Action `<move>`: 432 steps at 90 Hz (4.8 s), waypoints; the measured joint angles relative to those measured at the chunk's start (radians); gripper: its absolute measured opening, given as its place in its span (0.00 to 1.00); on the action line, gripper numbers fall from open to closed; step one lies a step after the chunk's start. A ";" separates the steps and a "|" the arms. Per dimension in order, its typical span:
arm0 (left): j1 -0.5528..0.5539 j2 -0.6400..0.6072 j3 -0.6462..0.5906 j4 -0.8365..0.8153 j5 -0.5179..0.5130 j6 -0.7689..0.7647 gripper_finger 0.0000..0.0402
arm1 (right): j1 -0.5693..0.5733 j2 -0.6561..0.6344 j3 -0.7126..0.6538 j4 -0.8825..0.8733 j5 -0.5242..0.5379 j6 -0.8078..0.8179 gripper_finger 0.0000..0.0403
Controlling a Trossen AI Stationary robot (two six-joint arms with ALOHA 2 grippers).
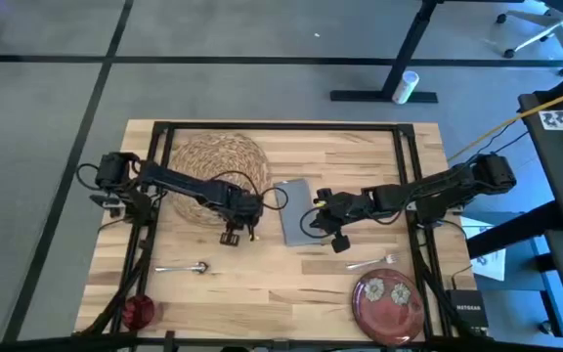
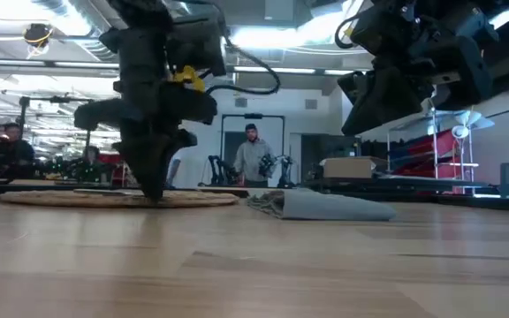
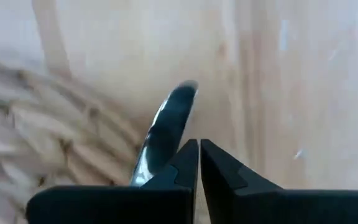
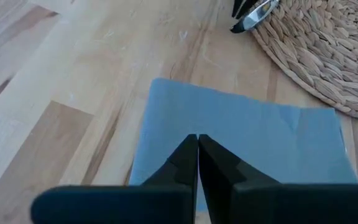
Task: Set table place
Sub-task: Put the silver table knife on the brown placemat, then move the gray table napkin to the bottom left of the table
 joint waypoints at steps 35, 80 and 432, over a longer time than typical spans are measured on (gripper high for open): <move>0.047 -0.001 0.001 0.069 0.001 0.014 0.00 | 0.000 0.000 0.000 0.000 0.000 0.000 0.00; 0.045 -0.001 0.001 0.092 0.040 0.016 0.00 | 0.000 0.000 0.000 -0.001 0.000 0.000 0.00; -0.089 0.204 0.094 0.595 0.019 0.037 0.00 | 0.000 -0.261 0.001 -0.127 0.228 -0.099 0.00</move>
